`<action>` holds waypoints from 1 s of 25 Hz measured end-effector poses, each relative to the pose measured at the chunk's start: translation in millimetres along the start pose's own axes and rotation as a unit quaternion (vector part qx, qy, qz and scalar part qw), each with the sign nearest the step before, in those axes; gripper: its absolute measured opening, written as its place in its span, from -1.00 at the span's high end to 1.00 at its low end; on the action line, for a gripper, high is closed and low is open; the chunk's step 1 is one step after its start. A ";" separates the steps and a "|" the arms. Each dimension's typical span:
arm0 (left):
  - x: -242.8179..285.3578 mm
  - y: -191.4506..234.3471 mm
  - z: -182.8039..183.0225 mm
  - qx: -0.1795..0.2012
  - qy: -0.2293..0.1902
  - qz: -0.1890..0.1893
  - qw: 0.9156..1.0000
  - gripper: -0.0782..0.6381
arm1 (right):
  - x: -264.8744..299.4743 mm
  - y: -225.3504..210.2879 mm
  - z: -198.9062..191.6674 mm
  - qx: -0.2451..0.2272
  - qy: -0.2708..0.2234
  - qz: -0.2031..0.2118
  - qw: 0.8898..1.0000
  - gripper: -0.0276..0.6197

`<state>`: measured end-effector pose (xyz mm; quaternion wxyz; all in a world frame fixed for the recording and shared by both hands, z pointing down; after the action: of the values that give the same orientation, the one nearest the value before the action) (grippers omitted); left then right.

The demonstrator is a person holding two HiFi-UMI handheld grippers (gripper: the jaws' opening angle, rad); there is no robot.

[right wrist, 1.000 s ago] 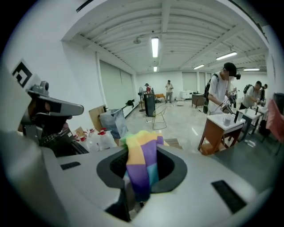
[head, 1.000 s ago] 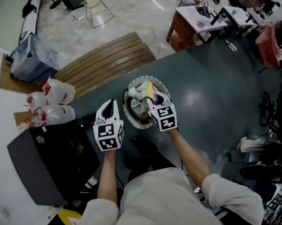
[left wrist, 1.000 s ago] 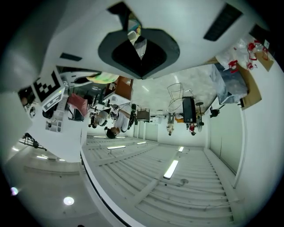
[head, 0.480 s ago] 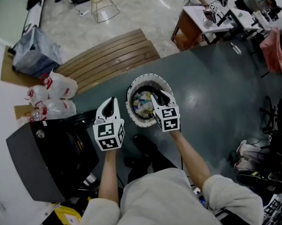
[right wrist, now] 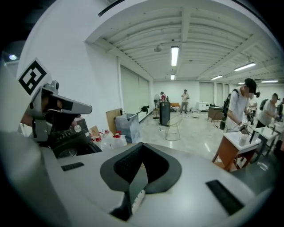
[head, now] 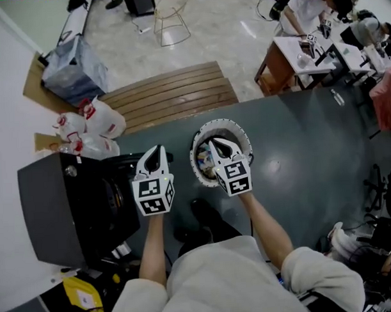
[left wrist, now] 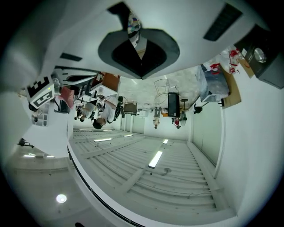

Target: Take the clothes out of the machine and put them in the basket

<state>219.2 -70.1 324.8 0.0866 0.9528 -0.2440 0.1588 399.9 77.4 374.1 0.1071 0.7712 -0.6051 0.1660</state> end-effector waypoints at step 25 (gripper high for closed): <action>-392.4 170.8 -18.7 -0.063 -0.091 0.422 0.900 0.73 | 18.2 395.2 145.1 -0.145 -0.120 0.406 0.894 0.85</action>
<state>-195.6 -41.9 221.9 0.0491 0.7635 -0.6393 0.0771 39.2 -88.8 233.3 0.0676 0.4486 -0.8911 0.0119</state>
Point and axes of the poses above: the fingertips, and each gripper's own axes: x forward along the fingers, y to its left, z out of its top, the point moved 10 cm from there along -x, backward along the fingers, and after that the axes turned 4 degrees about -y, right-handed, at the moved point
